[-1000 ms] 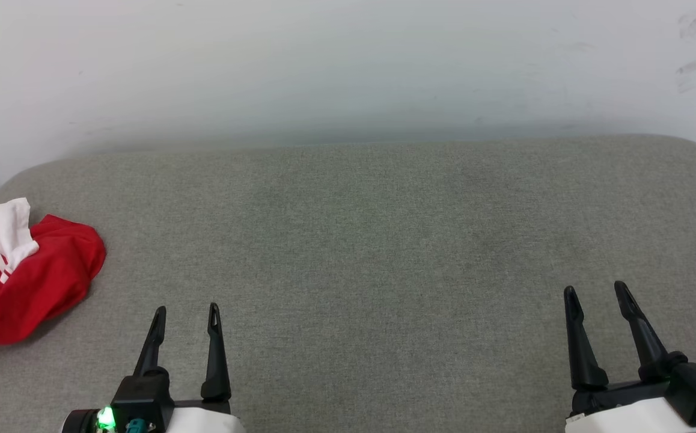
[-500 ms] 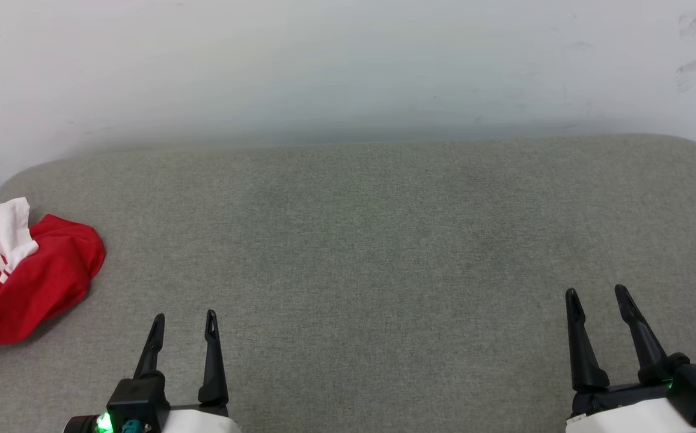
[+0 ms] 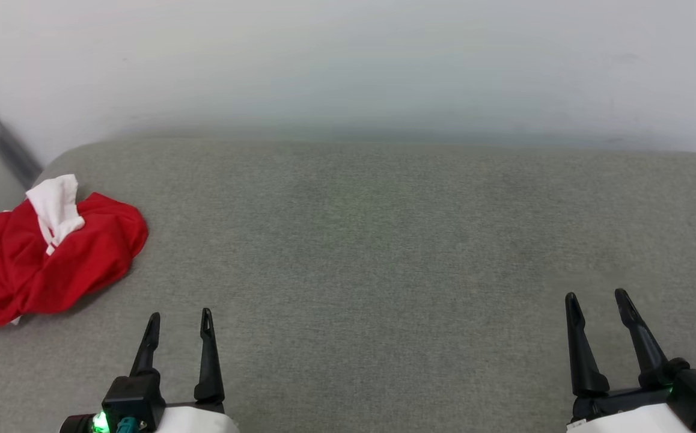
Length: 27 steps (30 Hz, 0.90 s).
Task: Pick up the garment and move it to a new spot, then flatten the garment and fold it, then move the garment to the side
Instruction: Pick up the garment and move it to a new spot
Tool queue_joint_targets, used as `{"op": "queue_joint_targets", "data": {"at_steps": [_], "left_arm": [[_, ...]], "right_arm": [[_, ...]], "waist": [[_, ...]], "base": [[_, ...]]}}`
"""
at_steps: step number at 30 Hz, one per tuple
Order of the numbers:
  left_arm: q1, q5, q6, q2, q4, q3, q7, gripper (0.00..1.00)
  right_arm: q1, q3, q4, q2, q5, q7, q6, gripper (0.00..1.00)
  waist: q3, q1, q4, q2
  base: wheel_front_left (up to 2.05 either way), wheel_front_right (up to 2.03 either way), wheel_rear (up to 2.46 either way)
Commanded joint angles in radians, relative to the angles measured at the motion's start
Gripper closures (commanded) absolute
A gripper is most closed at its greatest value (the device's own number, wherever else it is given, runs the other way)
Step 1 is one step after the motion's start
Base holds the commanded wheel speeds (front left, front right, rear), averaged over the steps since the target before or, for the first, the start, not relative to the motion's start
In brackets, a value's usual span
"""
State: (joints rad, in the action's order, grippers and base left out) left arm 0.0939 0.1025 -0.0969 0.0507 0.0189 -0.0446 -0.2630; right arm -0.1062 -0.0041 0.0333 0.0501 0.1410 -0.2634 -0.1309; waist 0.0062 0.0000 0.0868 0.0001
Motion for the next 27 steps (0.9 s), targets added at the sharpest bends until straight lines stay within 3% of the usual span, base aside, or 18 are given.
{"op": "queue_joint_targets", "data": {"at_steps": [1, 19, 27], "left_arm": [[-0.007, 0.006, -0.003, 0.0, -0.001, 0.005, -0.003, 0.0], [0.006, 0.006, -0.016, 0.0, 0.011, 0.025, -0.003, 0.0], [0.01, 0.025, -0.023, -0.001, 0.009, 0.043, -0.003, 0.0]], "right_arm": [[-0.012, 0.002, 0.005, 0.0, -0.003, -0.002, 0.0, 0.0], [-0.033, 0.01, 0.017, 0.0, -0.031, -0.002, 0.0, 0.0], [-0.03, 0.025, 0.017, 0.0, -0.042, -0.002, 0.0, 0.0]], "waist": [[-0.003, 0.0, 0.037, -0.0001], [-0.015, 0.0, 0.308, -0.0001], [-0.004, 0.0, 0.397, -0.0001]], "base": [[0.0, 0.0, 0.0], [0.0, 0.0, 0.0], [0.0, 0.0, 0.0]]}}
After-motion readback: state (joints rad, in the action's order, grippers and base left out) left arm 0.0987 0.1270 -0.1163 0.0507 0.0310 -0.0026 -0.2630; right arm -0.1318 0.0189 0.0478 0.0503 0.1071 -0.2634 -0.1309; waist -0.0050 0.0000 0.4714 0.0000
